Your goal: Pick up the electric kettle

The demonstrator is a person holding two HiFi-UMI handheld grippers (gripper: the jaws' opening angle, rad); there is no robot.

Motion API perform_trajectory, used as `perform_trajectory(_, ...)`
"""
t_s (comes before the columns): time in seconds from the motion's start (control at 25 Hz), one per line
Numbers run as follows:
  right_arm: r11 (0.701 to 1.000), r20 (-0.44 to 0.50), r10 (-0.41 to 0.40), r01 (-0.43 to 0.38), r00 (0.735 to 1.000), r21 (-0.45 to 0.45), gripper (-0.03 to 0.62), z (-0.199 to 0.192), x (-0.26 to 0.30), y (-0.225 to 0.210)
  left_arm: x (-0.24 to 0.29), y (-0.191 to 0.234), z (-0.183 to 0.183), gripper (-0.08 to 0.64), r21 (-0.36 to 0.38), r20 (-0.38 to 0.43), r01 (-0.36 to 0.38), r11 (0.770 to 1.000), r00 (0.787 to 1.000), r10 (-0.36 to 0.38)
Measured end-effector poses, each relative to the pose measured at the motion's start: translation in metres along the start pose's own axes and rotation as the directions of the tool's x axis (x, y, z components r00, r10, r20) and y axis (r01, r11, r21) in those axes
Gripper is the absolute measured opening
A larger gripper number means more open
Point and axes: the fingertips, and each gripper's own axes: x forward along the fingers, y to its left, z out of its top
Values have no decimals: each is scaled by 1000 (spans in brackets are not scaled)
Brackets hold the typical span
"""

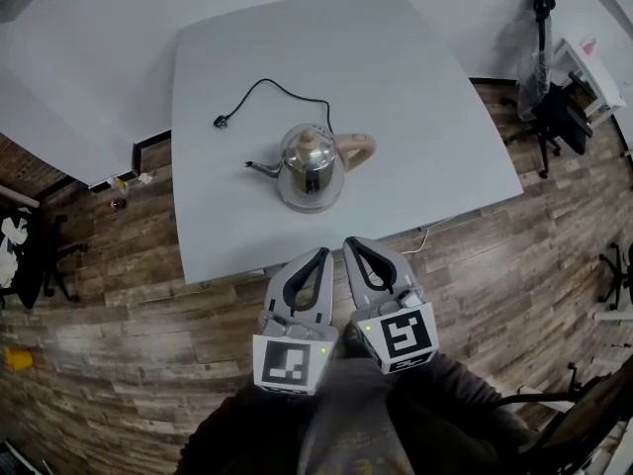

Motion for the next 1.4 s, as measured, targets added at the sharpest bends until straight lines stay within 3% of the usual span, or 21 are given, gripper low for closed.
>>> perform_trajectory(0.24, 1000, 17, -11, 11, 1000, -11, 2, 8, 11, -4, 2, 11, 0, -1, -21, 3, -12, 1000, 1000, 12)
perform_trajectory(0.44, 1000, -15, 16, -16, 1000, 2, 2, 7, 20, -16, 17, 18, -7, -2, -7, -83, -49, 999, 995, 48)
perform_trajectory(0.64, 999, 58, 42, -40, 997, -30, 2, 17, 42, -34, 52, 53, 14, -1, 37, 38, -164, 986, 986, 162)
perform_trajectory(1.16, 995, 85, 102, -102, 991, -6, 2, 23, 60, -63, 83, 54, 17, -2, 68, 19, -238, 969, 971, 237)
perform_trajectory(1.4, 991, 103, 133, -129, 986, -43, 2, 23, 61, -78, 89, 45, 13, -2, 57, 50, -281, 958, 959, 278)
